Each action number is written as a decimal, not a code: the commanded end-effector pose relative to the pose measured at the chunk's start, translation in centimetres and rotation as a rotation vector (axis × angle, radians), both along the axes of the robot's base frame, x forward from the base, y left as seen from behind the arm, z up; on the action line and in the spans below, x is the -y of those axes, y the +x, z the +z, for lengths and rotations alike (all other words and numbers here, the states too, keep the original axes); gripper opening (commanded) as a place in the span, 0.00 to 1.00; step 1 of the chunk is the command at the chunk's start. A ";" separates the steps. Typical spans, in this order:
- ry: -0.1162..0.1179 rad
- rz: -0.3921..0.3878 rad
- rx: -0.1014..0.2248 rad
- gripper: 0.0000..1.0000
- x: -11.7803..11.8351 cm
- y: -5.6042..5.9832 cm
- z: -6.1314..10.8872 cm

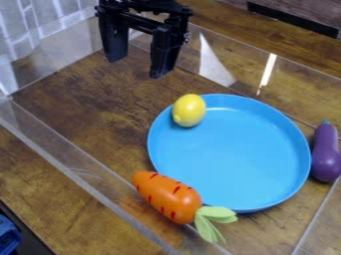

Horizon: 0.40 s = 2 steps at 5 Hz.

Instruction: Remove the lemon from the blue tray and put it on the table

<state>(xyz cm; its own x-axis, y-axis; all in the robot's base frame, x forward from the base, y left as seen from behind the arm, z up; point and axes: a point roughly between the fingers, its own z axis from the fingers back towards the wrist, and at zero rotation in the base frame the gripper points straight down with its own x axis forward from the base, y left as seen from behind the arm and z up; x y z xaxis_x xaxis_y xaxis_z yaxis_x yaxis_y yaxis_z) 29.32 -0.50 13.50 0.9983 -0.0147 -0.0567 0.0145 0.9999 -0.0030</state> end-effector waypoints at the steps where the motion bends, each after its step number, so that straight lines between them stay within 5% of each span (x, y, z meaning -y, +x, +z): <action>1: -0.003 -0.021 -0.008 1.00 0.4 0.3 -0.8; 2: -0.006 -0.094 -0.001 1.00 1.5 1.3 -2.3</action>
